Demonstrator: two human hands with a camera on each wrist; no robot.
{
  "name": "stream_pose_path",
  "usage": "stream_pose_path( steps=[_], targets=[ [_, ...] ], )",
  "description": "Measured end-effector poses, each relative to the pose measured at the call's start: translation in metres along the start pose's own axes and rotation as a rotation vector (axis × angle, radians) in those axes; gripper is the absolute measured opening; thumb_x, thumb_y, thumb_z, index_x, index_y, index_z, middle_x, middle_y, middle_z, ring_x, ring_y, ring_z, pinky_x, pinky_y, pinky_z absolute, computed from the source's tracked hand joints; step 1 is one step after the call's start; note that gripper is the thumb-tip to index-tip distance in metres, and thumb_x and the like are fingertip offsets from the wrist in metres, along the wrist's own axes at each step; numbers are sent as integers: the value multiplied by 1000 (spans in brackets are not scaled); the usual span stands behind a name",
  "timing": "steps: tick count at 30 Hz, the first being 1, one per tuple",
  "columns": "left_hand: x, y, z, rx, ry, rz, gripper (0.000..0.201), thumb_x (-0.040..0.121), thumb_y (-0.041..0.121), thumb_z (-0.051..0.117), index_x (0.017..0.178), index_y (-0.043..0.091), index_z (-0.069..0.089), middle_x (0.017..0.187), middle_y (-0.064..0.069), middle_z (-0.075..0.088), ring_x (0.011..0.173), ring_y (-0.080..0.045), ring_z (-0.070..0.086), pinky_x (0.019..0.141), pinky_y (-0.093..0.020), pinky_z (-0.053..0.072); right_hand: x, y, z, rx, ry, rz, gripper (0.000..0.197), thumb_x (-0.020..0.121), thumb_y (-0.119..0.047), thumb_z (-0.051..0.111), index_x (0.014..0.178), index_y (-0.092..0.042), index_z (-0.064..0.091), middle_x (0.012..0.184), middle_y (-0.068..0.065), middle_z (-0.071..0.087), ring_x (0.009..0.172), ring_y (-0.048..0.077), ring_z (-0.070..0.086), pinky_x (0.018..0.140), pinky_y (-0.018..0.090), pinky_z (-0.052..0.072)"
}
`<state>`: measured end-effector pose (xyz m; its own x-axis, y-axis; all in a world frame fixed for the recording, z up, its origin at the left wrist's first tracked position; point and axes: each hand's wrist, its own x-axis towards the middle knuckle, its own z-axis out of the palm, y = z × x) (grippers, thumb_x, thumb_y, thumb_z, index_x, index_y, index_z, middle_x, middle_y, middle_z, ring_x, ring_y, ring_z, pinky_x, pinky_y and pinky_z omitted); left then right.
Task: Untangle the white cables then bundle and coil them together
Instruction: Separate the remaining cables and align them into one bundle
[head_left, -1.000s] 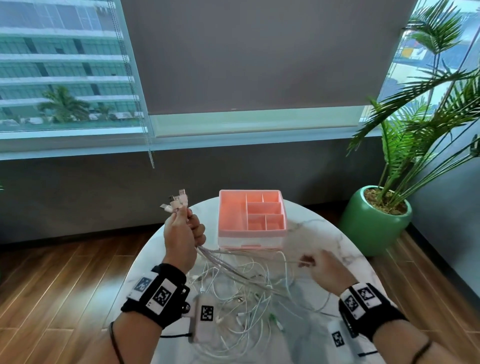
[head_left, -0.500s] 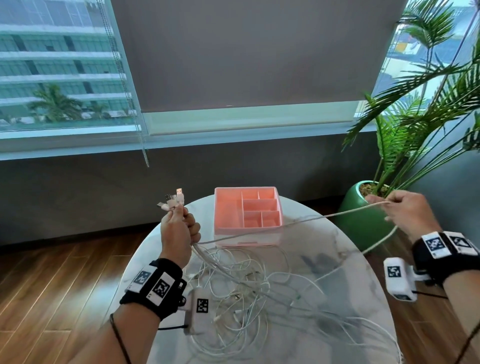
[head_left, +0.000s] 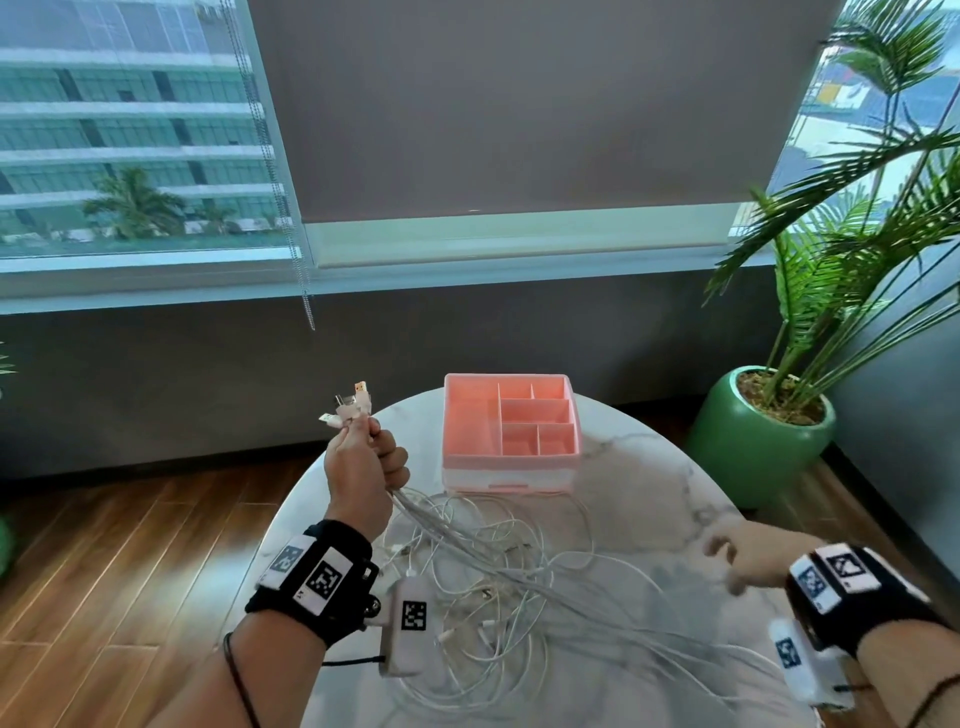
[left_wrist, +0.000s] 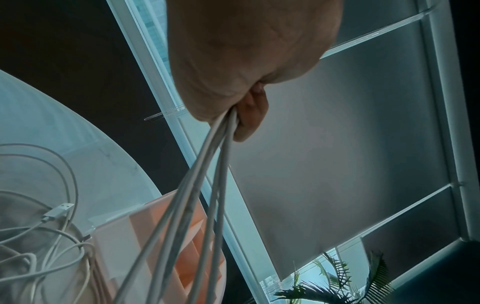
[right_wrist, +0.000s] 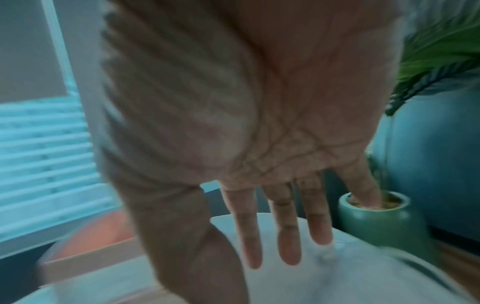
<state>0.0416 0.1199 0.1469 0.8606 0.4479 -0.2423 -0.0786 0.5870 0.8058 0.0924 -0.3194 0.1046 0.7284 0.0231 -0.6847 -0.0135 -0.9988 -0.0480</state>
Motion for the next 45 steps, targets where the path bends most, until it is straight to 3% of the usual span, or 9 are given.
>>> stream_pose_path(
  steps=[2, 7, 11, 23, 26, 29, 35, 40, 45],
  targets=[
    [-4, -1, 5, -14, -6, -10, 36, 106, 19, 33, 71, 21, 42, 52, 7, 29, 38, -6, 18, 37, -14, 17, -11, -45, 5, -60, 48, -162, 60, 72, -23, 67, 128, -35, 51, 139, -4, 54, 120, 16, 54, 98, 22, 43],
    [-17, -9, 26, -71, -42, -38, 37, 107, 20, 32, 70, 21, 41, 52, 7, 27, 39, -6, 17, 36, -14, 16, -60, -191, 16, 248, 238, -723, 63, 92, -50, 62, 146, -24, 41, 144, -6, 48, 126, 8, 47, 102, 23, 37],
    [-25, -16, 34, -116, -59, -30, 36, 107, 21, 31, 72, 21, 40, 51, 7, 29, 38, -6, 18, 36, -15, 15, -62, -259, 49, 563, 252, -911, 10, 103, -37, 46, 100, -29, 52, 86, -3, 61, 74, 10, 55, 72, 34, 50],
    [-18, -15, -27, 142, -76, 95, 35, 108, 18, 31, 74, 18, 37, 55, 5, 29, 42, -9, 23, 42, -19, 20, -13, -166, 89, 249, 349, -795, 57, 93, -69, 31, 84, -18, 54, 74, -3, 58, 66, 15, 52, 64, 29, 39],
    [-19, -15, -28, 257, -102, 144, 39, 110, 20, 31, 71, 17, 34, 54, 5, 29, 40, -8, 22, 40, -19, 21, -8, -142, 86, 216, 336, -741, 40, 98, -59, 39, 87, -25, 57, 74, -10, 57, 64, 4, 50, 63, 21, 38],
    [-19, -19, -32, 341, -105, 150, 41, 110, 23, 31, 70, 16, 33, 54, 5, 30, 39, -8, 22, 39, -19, 21, 0, -120, 76, 183, 357, -637, 28, 101, -44, 47, 95, -23, 64, 85, -3, 69, 78, 16, 62, 74, 33, 46],
    [-20, -30, -42, 338, -102, 77, 39, 110, 23, 31, 71, 17, 34, 56, 4, 29, 41, -8, 21, 40, -18, 19, 5, -73, 54, 153, 415, -420, 29, 98, -35, 49, 69, -33, 48, 69, -8, 58, 76, 22, 61, 73, 39, 46],
    [-22, -38, -46, 353, -102, 53, 39, 110, 22, 31, 72, 17, 34, 55, 4, 31, 41, -8, 22, 39, -18, 19, 6, -24, 39, 205, 362, -215, 66, 78, -78, 58, 57, -16, 50, 49, -2, 49, 41, 9, 46, 51, 32, 34],
    [-20, -37, -65, 320, -58, 6, 38, 109, 18, 30, 71, 19, 33, 57, 2, 25, 39, -7, 18, 38, -18, 19, -26, 33, 6, 112, 609, 58, 48, 85, -65, 53, 66, -22, 65, 69, 3, 66, 71, 28, 64, 65, 35, 52]
  ],
)
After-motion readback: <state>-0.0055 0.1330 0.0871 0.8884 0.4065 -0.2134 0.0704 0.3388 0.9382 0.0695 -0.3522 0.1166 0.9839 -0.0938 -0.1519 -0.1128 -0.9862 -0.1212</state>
